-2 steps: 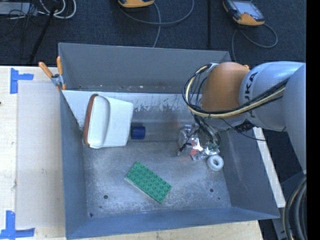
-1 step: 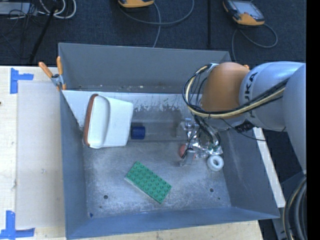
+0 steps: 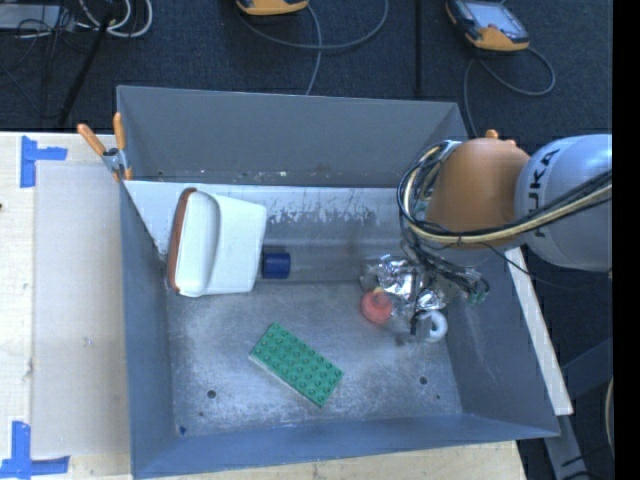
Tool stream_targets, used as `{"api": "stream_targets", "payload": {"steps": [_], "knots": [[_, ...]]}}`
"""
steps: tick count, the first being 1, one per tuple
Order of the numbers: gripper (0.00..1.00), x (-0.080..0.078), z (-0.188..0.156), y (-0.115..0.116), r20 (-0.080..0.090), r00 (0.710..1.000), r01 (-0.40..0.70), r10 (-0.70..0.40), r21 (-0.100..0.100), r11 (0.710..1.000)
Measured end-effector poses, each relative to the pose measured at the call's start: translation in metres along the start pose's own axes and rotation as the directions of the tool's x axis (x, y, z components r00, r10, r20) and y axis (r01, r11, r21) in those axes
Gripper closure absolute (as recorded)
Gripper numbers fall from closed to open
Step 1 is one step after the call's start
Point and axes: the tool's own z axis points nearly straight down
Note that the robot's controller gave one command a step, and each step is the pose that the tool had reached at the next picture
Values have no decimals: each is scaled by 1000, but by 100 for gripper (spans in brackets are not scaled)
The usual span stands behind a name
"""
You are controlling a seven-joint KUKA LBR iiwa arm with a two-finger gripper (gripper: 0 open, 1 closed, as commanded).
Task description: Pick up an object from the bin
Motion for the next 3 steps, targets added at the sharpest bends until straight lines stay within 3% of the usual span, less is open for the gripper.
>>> {"api": "stream_targets", "payload": {"steps": [1,2,3], "knots": [[100,0,0,0,2,1000,-3,3,-1,1000],[100,26,-7,-13,-2,997,82,-82,-2,997],[100,51,-125,-39,5,993,121,-121,6,993]]}}
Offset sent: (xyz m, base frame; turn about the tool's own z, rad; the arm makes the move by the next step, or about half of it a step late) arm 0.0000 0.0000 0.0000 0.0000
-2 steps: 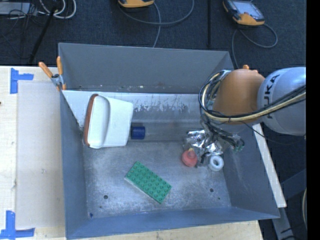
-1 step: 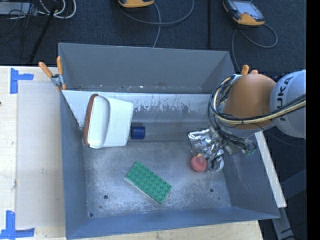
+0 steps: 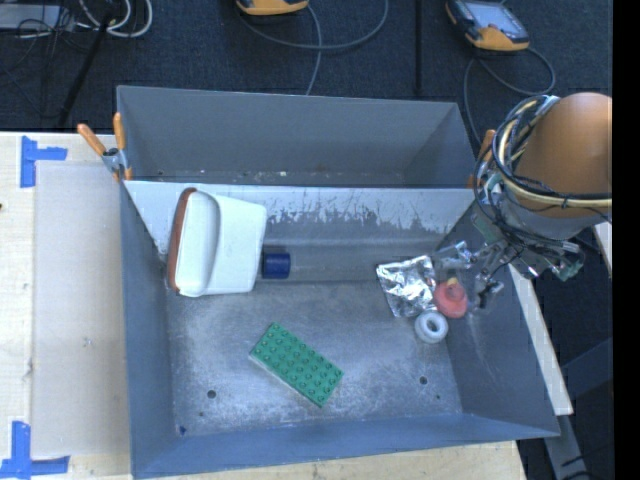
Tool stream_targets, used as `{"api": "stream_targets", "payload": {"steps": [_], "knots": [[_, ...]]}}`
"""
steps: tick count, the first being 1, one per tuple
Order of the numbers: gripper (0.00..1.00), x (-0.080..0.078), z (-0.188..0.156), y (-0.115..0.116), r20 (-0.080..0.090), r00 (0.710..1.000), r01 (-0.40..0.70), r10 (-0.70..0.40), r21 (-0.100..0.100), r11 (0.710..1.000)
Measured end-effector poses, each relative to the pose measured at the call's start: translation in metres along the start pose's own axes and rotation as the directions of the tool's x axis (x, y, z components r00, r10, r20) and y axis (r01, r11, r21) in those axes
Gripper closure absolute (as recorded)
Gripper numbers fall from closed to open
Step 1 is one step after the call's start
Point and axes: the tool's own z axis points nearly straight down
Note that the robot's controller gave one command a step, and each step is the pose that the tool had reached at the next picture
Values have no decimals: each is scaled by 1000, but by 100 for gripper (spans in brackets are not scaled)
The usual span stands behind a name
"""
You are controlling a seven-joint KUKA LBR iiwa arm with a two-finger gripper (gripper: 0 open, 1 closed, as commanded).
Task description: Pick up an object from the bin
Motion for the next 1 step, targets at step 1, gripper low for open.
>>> {"api": "stream_targets", "payload": {"steps": [1], "knots": [[100,-25,-90,19,3,998,-63,63,-1,998]]}}
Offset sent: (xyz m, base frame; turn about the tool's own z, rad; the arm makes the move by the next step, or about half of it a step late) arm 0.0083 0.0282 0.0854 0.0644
